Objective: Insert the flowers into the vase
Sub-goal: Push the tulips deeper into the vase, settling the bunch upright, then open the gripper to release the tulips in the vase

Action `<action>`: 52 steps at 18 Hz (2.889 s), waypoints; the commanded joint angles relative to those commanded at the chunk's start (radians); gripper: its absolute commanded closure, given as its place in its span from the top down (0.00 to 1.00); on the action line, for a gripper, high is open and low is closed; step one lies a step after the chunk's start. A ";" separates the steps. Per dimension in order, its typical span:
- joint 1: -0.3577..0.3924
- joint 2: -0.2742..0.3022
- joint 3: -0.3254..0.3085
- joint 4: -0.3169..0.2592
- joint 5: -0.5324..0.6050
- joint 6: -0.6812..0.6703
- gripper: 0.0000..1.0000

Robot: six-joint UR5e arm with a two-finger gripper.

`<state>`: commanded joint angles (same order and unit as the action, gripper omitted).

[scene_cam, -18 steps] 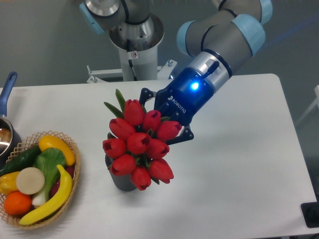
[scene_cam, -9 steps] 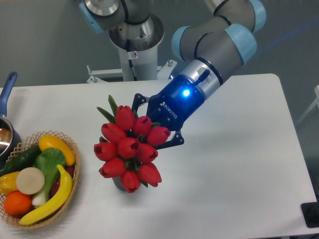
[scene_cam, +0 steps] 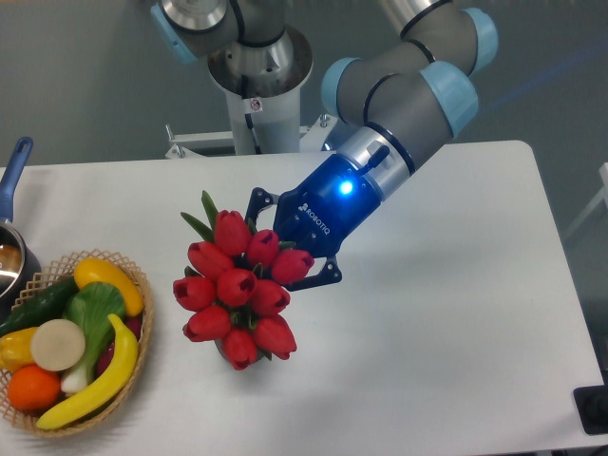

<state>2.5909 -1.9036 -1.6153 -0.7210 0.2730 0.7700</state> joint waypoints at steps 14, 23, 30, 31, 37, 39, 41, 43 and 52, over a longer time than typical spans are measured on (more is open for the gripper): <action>-0.012 0.006 -0.195 0.003 0.009 0.270 0.20; -0.020 -0.002 -0.236 0.002 0.018 0.288 0.38; -0.021 -0.012 -0.238 0.000 0.051 0.288 0.58; -0.021 -0.014 -0.241 0.000 0.067 0.288 0.61; -0.018 -0.014 -0.267 0.000 0.118 0.290 0.86; -0.018 -0.009 -0.287 0.000 0.121 0.292 0.99; -0.011 -0.006 -0.302 0.000 0.121 0.295 1.00; -0.005 -0.005 -0.311 0.000 0.123 0.295 1.00; 0.054 0.038 -0.364 0.000 0.121 0.324 1.00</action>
<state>2.6445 -1.8653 -1.9788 -0.7210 0.3942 1.0937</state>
